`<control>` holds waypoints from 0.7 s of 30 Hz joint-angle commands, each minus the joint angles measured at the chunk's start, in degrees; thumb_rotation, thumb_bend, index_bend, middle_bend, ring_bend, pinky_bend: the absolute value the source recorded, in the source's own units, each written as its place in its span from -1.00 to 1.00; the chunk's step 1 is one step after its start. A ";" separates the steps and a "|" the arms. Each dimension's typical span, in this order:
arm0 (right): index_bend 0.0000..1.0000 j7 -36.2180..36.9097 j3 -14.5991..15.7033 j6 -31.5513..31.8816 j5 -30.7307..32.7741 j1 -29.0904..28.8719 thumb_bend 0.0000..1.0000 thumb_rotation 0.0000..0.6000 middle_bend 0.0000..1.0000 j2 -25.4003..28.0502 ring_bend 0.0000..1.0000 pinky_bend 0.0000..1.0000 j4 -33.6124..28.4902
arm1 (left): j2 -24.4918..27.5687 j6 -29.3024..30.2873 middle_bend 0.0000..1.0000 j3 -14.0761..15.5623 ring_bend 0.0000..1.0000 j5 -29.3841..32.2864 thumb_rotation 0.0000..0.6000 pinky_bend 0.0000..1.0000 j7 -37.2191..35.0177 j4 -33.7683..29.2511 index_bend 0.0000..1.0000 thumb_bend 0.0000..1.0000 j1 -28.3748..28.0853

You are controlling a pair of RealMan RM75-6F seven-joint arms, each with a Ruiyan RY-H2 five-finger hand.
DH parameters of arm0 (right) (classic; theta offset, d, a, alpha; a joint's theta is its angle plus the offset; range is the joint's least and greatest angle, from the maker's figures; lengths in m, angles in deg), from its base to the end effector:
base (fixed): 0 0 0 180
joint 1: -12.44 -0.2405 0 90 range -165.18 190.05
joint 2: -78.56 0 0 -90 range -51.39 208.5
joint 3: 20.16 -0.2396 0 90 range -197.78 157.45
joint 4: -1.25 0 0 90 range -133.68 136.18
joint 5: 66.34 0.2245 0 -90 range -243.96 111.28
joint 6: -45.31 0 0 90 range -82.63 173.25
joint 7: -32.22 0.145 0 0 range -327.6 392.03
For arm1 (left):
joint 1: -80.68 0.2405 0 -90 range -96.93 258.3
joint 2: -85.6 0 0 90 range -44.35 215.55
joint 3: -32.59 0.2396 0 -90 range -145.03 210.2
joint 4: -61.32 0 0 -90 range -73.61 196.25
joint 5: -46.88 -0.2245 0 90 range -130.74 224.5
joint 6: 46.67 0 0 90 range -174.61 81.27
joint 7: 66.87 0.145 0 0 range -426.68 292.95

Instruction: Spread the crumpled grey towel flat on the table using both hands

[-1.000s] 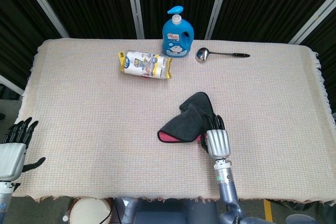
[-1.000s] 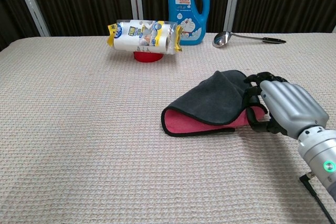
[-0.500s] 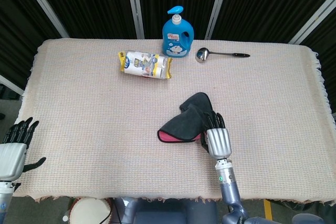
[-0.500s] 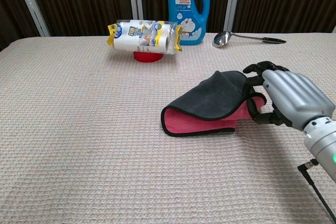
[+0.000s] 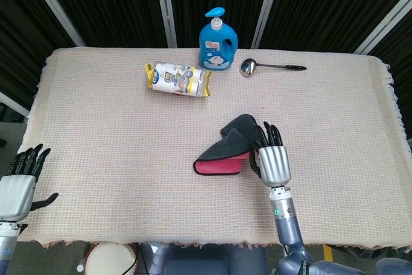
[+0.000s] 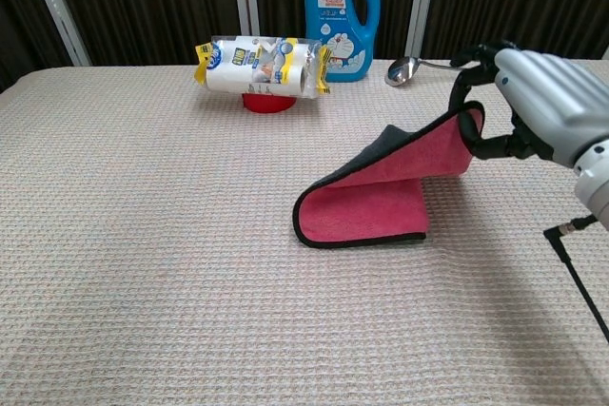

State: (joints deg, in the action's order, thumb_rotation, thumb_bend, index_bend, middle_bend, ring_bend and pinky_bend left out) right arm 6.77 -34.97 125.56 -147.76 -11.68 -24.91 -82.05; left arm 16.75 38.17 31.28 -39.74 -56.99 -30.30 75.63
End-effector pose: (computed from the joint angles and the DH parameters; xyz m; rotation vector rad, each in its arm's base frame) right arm -0.1332 -0.2779 -0.0221 1.4158 -0.8206 1.1986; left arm -0.2953 0.1762 0.1091 -1.4531 -0.8400 -0.8189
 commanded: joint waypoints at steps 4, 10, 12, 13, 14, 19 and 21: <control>0.31 -4.08 -3.53 -0.31 1.08 -1.75 0.28 1.00 -0.63 3.56 -0.83 -0.78 -6.15 | -0.14 -0.45 -1.00 -0.39 -1.00 0.16 1.00 -0.84 0.40 -0.88 -1.00 -1.00 -0.53; 0.31 -8.30 -6.09 -1.06 3.64 -3.70 0.28 1.00 -0.63 4.62 -0.83 -0.78 -9.52 | -0.55 -2.42 -1.00 -0.88 -1.00 1.15 1.00 -0.84 1.12 -2.21 -1.00 -1.00 -1.75; 0.31 -9.63 -6.78 -1.29 4.58 -4.41 0.28 1.00 -0.63 4.56 -0.83 -0.78 -10.00 | -0.73 -3.24 -1.00 -1.25 -1.00 1.68 1.00 -0.84 1.45 -2.66 -1.00 -1.00 -2.33; 0.31 -10.18 -7.04 -1.34 4.96 -4.74 0.28 1.00 -0.63 4.49 -0.83 -0.79 -10.19 | -0.82 -3.60 -1.00 -1.44 -1.00 1.94 1.00 -0.84 1.59 -2.91 -1.00 -1.00 -2.61; 0.31 -10.72 -7.28 -1.43 5.35 -5.10 0.28 1.00 -0.63 4.38 -0.83 -0.79 -10.36 | -0.96 -3.96 -1.00 -1.71 -1.00 2.25 1.00 -0.84 1.69 -3.19 -1.00 -1.00 -2.94; 0.31 -13.66 -7.99 -1.61 6.52 -7.21 0.28 1.00 -0.63 3.49 -0.83 -0.78 -10.34 | -1.69 -6.84 -1.00 -2.76 -1.00 2.89 1.00 -0.84 2.73 -4.11 -0.98 -1.00 -5.46; 0.31 -14.82 -8.36 -1.58 6.96 -8.05 0.28 1.00 -0.63 3.03 -0.83 -0.79 -10.06 | -2.29 -7.16 -1.00 -3.17 -1.00 2.95 1.00 -0.84 3.31 -3.93 -0.99 -1.00 -6.13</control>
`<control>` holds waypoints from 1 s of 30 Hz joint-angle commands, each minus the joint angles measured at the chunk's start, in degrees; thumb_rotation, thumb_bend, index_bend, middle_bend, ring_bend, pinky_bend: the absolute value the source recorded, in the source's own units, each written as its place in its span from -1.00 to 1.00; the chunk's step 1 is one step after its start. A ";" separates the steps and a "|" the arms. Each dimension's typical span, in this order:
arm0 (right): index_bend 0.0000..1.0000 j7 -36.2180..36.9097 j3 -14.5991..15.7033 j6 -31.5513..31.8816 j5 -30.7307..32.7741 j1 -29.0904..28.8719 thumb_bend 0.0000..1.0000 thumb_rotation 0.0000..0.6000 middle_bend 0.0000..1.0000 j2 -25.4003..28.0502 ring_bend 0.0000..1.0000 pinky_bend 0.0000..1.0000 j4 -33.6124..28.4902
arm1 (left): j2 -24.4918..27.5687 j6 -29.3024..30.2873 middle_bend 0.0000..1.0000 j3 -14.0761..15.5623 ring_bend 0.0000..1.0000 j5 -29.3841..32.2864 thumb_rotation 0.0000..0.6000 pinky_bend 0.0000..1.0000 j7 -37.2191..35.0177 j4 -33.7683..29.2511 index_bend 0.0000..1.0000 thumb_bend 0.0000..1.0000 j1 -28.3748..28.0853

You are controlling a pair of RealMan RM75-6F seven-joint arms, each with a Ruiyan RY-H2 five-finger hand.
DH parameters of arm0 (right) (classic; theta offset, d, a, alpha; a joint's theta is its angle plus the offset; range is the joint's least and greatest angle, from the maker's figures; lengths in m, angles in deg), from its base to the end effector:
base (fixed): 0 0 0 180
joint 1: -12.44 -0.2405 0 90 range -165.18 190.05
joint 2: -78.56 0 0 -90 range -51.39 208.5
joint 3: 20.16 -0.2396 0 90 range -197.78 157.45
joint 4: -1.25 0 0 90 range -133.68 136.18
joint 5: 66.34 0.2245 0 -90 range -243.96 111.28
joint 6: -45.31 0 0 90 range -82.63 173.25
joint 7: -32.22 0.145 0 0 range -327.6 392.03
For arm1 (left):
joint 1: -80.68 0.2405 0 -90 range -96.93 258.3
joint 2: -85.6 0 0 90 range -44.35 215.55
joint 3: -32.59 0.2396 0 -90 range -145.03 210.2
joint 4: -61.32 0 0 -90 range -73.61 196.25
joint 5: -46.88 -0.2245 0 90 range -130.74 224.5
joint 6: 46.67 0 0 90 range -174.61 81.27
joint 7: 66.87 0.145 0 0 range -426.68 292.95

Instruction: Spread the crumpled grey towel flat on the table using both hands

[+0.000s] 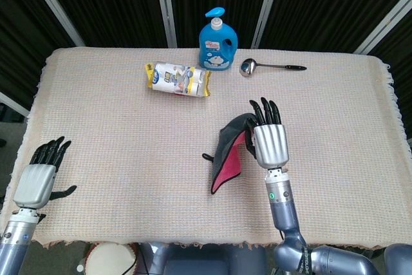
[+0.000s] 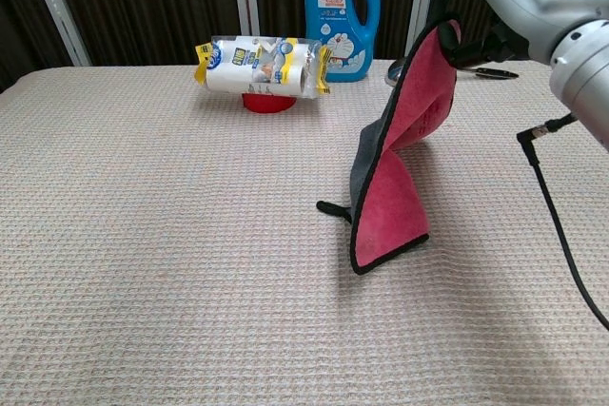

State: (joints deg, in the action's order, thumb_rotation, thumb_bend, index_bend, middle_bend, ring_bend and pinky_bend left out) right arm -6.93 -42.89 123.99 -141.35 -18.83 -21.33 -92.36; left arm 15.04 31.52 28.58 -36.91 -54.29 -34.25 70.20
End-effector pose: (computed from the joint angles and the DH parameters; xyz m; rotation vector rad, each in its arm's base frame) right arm -0.0757 -0.3093 0.0166 1.3929 -0.7088 1.2028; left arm -0.2645 0.2102 0.0871 -1.5146 -0.8911 -0.8695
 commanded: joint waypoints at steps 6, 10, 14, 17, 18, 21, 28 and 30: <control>0.31 -3.99 -2.20 -0.11 2.04 -3.64 0.28 1.00 -0.63 -1.91 -0.83 -0.78 0.79 | -1.94 -1.62 -1.00 -1.24 -1.00 1.00 1.00 -0.84 0.44 -0.08 -1.00 -1.00 -2.04; 0.31 -6.76 -5.16 -0.70 4.45 -7.09 0.28 1.00 -0.62 -3.66 -0.83 -0.79 2.99 | -2.94 -2.41 -1.00 -1.31 -1.00 1.76 1.00 -0.84 -0.27 0.89 -1.00 -1.00 -2.64; 0.33 -8.12 -7.33 -0.85 6.19 -9.51 0.28 1.00 -0.62 -4.59 -0.83 -0.79 4.61 | -3.11 -2.72 -1.00 -1.33 -1.00 2.08 1.00 -0.84 -0.75 1.44 -1.00 -1.00 -2.94; 0.33 -9.61 -9.65 -1.60 7.96 -12.62 0.28 1.00 -0.61 -5.22 -0.83 -0.79 6.12 | -3.20 -3.36 -1.00 -2.02 -1.00 2.96 1.00 -0.84 -0.83 1.80 -1.00 -1.00 -3.72; 0.33 -9.86 -10.02 -1.78 8.33 -13.21 0.28 1.00 -0.61 -5.35 -0.83 -0.78 6.49 | -3.25 -3.61 -1.00 -2.21 -1.00 3.25 1.00 -0.84 -0.75 1.83 -1.00 -1.00 -3.94; 0.33 -10.19 -10.67 -2.00 9.06 -14.61 0.28 1.00 -0.61 -5.73 -0.83 -0.79 7.39 | -3.41 -4.14 -1.00 -2.62 -1.00 3.92 1.00 -0.84 -0.49 1.74 -1.00 -1.00 -4.48; 0.33 -10.18 -11.64 -3.19 10.94 -19.01 0.28 1.00 -0.62 -6.86 -0.83 -0.79 11.56 | -5.52 -6.74 -1.00 -3.77 -1.00 6.15 1.00 -0.84 1.62 0.99 -1.00 -1.00 -7.08; 0.33 -9.72 -11.70 -3.39 11.73 -19.99 0.28 1.00 -0.62 -7.10 -0.83 -0.79 12.55 | -6.59 -7.57 -1.00 -3.97 -1.00 6.13 1.00 -0.84 2.66 0.49 -1.00 -1.00 -8.27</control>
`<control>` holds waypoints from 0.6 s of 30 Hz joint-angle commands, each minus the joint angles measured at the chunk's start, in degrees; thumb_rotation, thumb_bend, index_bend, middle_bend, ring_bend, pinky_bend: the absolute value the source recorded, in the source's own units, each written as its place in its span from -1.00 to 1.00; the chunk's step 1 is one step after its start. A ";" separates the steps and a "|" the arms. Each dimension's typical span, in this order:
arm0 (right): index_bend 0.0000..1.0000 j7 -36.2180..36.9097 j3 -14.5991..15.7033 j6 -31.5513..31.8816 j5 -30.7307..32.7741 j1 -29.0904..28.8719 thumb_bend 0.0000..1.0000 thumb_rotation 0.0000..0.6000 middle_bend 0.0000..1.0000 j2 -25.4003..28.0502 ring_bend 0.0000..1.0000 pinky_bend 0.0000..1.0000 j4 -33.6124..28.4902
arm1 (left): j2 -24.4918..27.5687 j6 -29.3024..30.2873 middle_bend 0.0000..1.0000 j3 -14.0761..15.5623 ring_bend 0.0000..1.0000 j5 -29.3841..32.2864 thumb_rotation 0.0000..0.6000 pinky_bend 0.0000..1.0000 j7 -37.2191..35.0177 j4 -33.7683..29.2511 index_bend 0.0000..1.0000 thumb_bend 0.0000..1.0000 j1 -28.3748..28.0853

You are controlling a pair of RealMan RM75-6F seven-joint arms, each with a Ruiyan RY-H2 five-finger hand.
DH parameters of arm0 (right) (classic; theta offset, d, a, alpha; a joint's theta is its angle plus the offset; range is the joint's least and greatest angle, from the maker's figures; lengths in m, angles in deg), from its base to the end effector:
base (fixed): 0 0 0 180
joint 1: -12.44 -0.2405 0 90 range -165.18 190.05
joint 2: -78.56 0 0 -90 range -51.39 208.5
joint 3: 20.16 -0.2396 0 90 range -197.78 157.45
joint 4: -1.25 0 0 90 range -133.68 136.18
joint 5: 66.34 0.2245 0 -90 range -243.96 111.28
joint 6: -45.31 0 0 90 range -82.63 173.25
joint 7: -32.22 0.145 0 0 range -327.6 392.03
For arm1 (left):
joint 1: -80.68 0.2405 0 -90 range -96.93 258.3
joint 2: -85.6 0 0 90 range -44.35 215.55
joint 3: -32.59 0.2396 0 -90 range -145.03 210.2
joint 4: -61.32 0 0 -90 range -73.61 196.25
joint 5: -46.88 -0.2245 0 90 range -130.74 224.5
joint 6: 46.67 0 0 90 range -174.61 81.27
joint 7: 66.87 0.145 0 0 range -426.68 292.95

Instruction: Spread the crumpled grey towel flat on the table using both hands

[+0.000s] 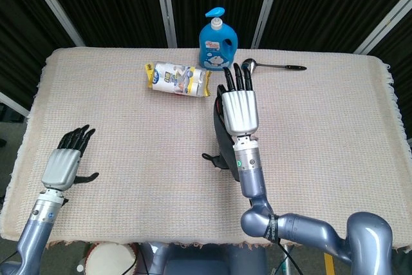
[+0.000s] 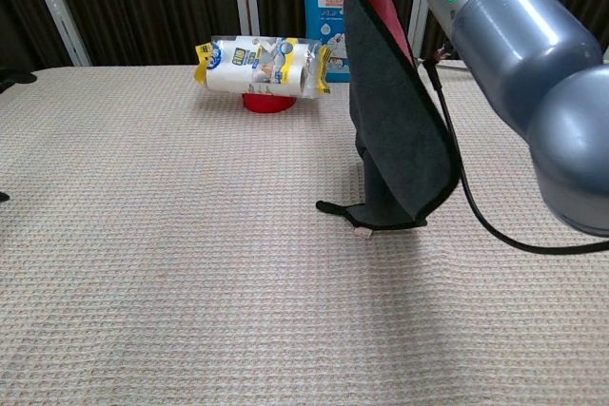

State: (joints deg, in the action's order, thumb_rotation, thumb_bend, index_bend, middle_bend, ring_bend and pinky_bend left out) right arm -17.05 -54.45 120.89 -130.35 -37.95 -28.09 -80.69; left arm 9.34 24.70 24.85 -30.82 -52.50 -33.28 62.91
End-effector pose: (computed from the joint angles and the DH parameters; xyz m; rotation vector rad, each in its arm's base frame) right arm 0.0074 -0.3751 0.0146 1.3626 -0.5883 1.1796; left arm -0.2337 0.2531 0.0546 -1.5535 -0.9570 -0.9253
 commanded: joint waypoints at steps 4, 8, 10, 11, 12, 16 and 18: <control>0.33 0.84 0.04 -0.23 1.17 -2.20 0.28 1.00 -0.61 -0.44 -0.83 -0.79 2.44 | -2.27 -1.34 -1.00 -0.40 -1.00 -0.21 1.00 -0.84 2.60 -1.16 -1.00 -1.00 -2.43; 0.33 1.05 -0.05 0.10 1.61 -3.23 0.28 1.00 -0.61 -0.34 -0.83 -0.79 3.18 | -3.05 -1.37 -1.00 -0.22 -1.00 -0.67 1.00 -0.84 3.62 -1.86 -1.00 -1.00 -3.20; 0.33 1.05 -0.14 0.29 1.83 -3.68 0.28 1.00 -0.61 -0.24 -0.83 -0.79 3.33 | -3.28 -1.41 -1.00 -0.12 -1.00 -0.74 1.00 -0.84 3.90 -2.09 -1.00 -1.00 -3.44; 0.33 1.03 -0.15 0.36 1.87 -3.84 0.28 1.00 -0.61 -0.17 -0.83 -0.79 3.35 | -3.35 -1.46 -1.00 -0.08 -1.00 -0.73 1.00 -0.84 3.99 -2.16 -1.00 -1.00 -3.54; 0.33 0.97 -0.14 0.50 1.89 -4.09 0.28 1.00 -0.61 -0.04 -0.83 -0.79 3.32 | -3.46 -1.48 -1.00 -0.04 -1.00 -0.73 1.00 -0.84 4.12 -2.25 -1.00 -1.00 -3.67; 0.33 1.02 0.08 1.00 2.05 -4.72 0.28 1.00 -0.61 0.30 -0.83 -0.79 3.00 | -3.94 -2.22 -1.00 0.15 -1.00 -0.82 1.00 -0.84 4.52 -2.48 -1.00 -1.00 -4.53; 0.33 0.89 0.36 1.34 2.07 -4.86 0.28 1.00 -0.61 0.48 -0.83 -0.79 2.83 | -4.20 -2.62 -1.00 0.19 -1.00 -1.33 1.00 -0.84 4.92 -2.63 -1.00 -1.00 -5.18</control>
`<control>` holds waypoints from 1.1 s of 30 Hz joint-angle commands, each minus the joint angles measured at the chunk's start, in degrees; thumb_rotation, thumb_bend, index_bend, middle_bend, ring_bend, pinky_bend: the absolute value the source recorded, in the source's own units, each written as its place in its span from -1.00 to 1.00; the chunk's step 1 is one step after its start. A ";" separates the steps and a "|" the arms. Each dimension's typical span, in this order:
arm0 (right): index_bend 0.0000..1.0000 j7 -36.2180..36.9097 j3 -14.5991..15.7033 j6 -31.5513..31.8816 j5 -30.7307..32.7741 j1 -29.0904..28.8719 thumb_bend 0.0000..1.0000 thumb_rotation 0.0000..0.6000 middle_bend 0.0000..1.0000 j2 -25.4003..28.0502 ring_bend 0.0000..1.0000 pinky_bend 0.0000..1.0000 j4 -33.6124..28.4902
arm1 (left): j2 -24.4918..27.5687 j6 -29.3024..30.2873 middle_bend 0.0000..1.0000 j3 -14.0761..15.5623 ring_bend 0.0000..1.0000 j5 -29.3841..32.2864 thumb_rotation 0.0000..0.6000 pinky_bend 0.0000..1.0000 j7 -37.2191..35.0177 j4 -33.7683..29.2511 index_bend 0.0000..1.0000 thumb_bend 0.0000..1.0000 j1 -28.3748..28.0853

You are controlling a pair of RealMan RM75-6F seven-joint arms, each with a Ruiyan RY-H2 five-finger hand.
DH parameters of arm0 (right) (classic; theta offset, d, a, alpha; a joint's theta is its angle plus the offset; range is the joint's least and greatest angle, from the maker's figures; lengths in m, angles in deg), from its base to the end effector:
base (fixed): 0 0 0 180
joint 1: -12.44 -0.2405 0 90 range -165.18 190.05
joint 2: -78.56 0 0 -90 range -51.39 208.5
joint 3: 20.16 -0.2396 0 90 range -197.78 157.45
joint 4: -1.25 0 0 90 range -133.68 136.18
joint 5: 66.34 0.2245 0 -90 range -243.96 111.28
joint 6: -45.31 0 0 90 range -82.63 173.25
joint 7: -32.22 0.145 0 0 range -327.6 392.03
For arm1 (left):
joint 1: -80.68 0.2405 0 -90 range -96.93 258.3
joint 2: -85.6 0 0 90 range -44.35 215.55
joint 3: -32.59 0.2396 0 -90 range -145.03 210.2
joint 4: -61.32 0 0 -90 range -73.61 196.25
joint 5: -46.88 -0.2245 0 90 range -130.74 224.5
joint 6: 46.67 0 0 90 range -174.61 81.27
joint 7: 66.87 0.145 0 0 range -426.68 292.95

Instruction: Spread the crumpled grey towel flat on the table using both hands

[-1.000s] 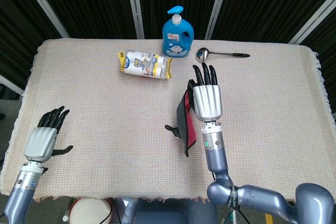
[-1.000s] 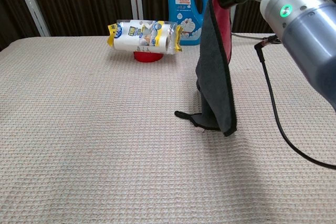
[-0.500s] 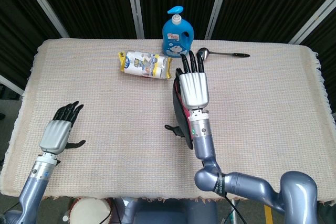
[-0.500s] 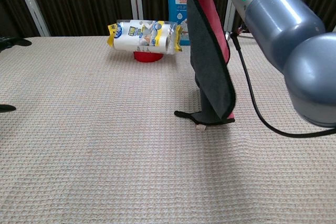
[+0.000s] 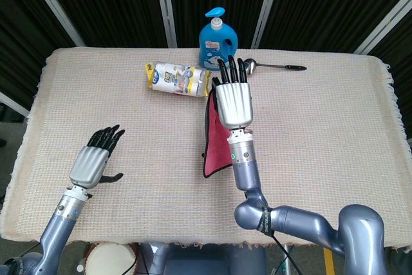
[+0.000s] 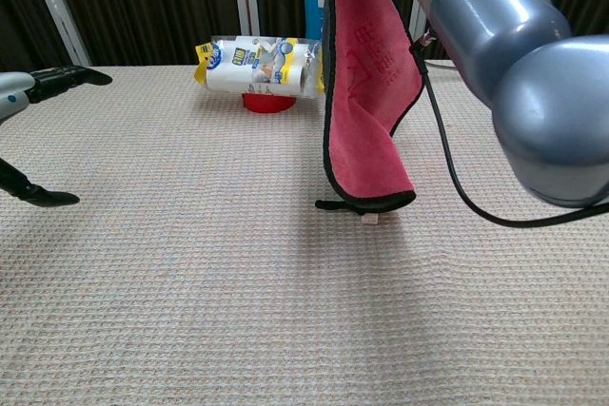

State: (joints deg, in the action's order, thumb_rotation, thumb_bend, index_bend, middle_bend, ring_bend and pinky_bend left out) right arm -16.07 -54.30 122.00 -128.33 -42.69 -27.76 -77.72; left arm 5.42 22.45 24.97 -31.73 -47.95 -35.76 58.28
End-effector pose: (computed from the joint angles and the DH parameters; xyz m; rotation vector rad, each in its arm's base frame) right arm 0.0218 -0.3851 0.0171 1.3527 -0.5533 1.1976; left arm -0.1878 0.2596 0.0265 -1.6754 -0.9292 -0.9958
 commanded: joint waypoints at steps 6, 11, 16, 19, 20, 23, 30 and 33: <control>0.33 -0.51 1.48 1.41 0.78 -0.09 0.28 1.00 -0.61 0.63 -0.83 -0.78 -1.11 | -7.20 0.97 -1.00 -2.14 -1.00 -2.77 1.00 -0.84 1.56 -0.23 -1.00 -0.97 -3.92; 0.33 -0.83 2.18 2.06 1.08 -0.17 0.28 1.00 -0.61 1.01 -0.83 -0.78 -1.85 | -9.64 -0.96 -1.00 -2.68 -1.00 -0.70 1.00 -0.84 1.04 -2.23 -1.00 -0.94 -5.53; 0.33 -1.16 2.70 2.76 1.12 -0.40 0.28 1.00 -0.61 1.46 -0.83 -0.79 -2.62 | -8.11 -5.15 -1.00 -2.68 -1.00 -4.76 1.00 -0.84 3.88 -1.45 -1.00 -0.81 -10.00; 0.33 -1.20 2.80 3.01 1.34 -0.54 0.28 1.00 -0.61 1.70 -0.83 -0.79 -2.90 | -6.62 -6.84 -1.00 -2.70 -1.00 -7.44 1.00 -0.84 4.64 -1.07 -1.00 -0.80 -12.24; 0.33 -1.21 2.89 3.14 1.40 -0.56 0.28 1.00 -0.61 1.72 -0.83 -0.79 -2.99 | -6.16 -7.35 -1.00 -2.70 -1.00 -7.84 1.00 -0.84 4.62 -1.17 -1.00 -0.80 -12.77; 0.33 -1.26 3.21 3.38 1.47 -0.63 0.28 1.00 -0.61 1.85 -0.83 -0.78 -2.97 | -4.97 -8.84 -1.00 -2.56 -1.00 -8.93 1.00 -0.84 5.02 -1.88 -1.00 -0.80 -14.25; 0.33 -0.95 3.92 4.00 1.68 -0.67 0.28 1.00 -0.61 1.91 -0.83 -0.78 -3.07 | -3.52 -11.47 -1.00 -1.69 -1.00 -9.64 1.00 -0.84 9.34 -3.40 -1.00 -0.79 -16.72; 0.33 -0.89 4.06 4.32 1.62 -0.74 0.28 1.00 -0.61 2.11 -0.83 -0.78 -3.39 | -3.39 -12.03 -0.99 -1.26 -1.00 -9.54 1.00 -0.84 11.15 -3.46 -1.00 -0.79 -17.39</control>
State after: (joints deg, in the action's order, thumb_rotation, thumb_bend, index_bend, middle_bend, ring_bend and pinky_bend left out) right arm -16.98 -50.27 126.28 -126.69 -43.41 -25.68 -81.07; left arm 1.93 10.68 23.46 -41.29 -37.51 -39.19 41.26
